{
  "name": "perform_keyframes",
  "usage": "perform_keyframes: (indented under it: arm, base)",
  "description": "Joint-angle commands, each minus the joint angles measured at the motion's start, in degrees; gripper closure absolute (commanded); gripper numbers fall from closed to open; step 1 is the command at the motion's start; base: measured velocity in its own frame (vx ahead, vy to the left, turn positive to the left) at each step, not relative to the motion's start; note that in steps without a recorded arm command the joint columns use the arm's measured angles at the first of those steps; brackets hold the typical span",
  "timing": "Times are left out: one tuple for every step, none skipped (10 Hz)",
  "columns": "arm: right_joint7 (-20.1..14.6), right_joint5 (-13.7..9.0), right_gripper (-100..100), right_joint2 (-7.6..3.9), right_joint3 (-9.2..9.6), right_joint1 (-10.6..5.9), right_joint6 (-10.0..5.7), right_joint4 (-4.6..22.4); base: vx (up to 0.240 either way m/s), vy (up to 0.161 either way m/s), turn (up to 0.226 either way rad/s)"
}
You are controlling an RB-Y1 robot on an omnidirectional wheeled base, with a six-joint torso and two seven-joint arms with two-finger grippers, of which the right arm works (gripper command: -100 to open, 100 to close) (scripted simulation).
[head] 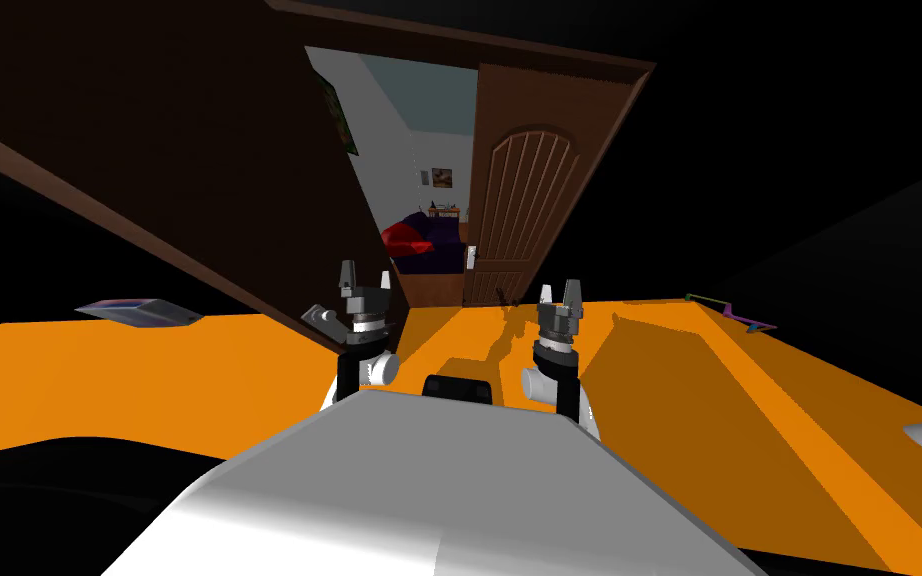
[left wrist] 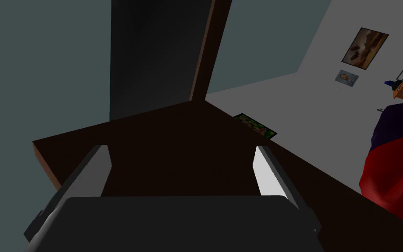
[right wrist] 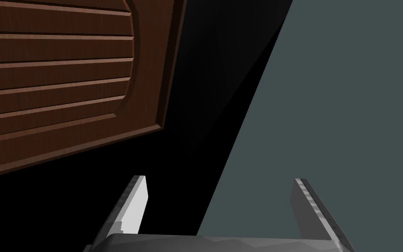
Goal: Pull the door open
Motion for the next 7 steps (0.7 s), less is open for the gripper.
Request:
perform_keyframes:
  arm:
    - [0.04,-0.36,-100,-0.51,-0.16,-1.42,0.07,2.39]
    - [0.06,-0.5,-100,-0.69,-0.23,-1.98,0.09,3.33]
    - [0.07,-0.65,-100,-0.87,-0.29,-2.54,0.12,4.27]
    - [0.09,-0.8,-100,-1.05,-0.36,-3.12,0.15,5.26]
    - [0.11,-1.0,-100,-1.27,-0.45,-3.93,0.19,6.61]
    - [0.13,-1.21,-100,-1.5,-0.54,-4.73,0.23,7.97]
    - [0.16,-1.41,-100,-1.72,-0.64,-5.54,0.26,9.33]
  base:
    - [-0.044,0.007,0.011]
    - [0.073,0.014,0.04]
    - [0.102,-0.001,0.021]
    - [0.096,-0.004,0.017]
    - [0.085,0.004,0.02]
    - [0.092,0.005,0.025]
    - [0.083,0.016,0.024]
